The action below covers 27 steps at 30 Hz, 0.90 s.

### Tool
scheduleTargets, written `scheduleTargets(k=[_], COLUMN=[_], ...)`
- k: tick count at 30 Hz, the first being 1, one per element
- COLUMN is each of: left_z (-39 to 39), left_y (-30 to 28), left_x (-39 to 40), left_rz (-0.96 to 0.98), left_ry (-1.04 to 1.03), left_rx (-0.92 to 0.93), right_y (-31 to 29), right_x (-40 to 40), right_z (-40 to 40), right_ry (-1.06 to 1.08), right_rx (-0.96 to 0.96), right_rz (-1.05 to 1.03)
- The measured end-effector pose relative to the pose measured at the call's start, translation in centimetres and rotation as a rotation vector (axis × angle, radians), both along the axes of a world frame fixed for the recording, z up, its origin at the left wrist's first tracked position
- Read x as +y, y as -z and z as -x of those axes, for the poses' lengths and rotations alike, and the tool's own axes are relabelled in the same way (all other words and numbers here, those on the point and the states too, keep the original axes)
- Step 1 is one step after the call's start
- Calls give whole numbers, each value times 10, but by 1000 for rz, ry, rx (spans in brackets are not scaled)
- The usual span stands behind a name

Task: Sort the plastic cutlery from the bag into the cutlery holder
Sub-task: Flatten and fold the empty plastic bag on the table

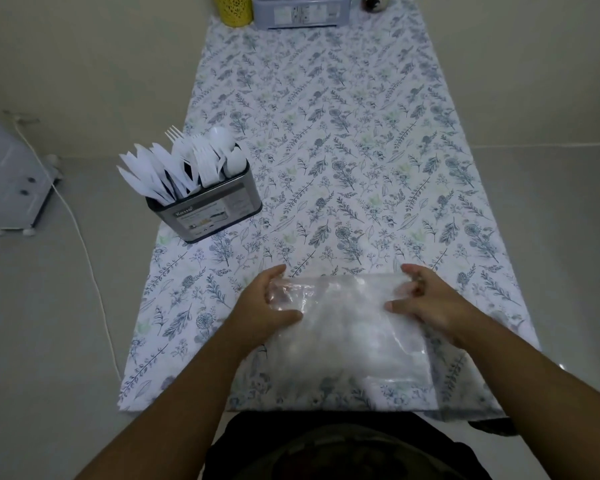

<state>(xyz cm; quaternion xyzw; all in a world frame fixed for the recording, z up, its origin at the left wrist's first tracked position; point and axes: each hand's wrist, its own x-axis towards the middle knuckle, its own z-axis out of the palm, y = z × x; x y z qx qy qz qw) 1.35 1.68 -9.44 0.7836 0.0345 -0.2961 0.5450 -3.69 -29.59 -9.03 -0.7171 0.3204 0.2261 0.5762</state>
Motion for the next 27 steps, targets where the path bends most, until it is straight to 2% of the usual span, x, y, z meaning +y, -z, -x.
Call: scheduleTargets(k=[3,5,6,9,12,18,21,23,27], left_z=[17,29,35,44,52,57,62,67,82], left_y=[-1,-2,-3,-7,-5,2,1,3,12], left_x=[-17,-26,-29,-36,-44,-65,-92,-119,-203], left_rz=[-270,-567,-644,-487,-463,-503,-545,-579,-532], left_ry=[25,6,20,226,489,660,842,911,962], left_rx=[-278,-485,-577,-745,-691,-594,-617,-706,-882], right_y=[-1,-2,-1,-3,-10,-20,-22,-22,-27], right_x=[17,28,33,49,60,46,29,17,-29], right_z=[6,13,17,28,35,69,98,120,160], right_ry=[125,233,263,317,336,697,696,671,672], right_rx=[27,44,27,-93,-181,-13,11,-45,-185], right_rz=[192,217,212,206,170,-308,-496,-423,-108])
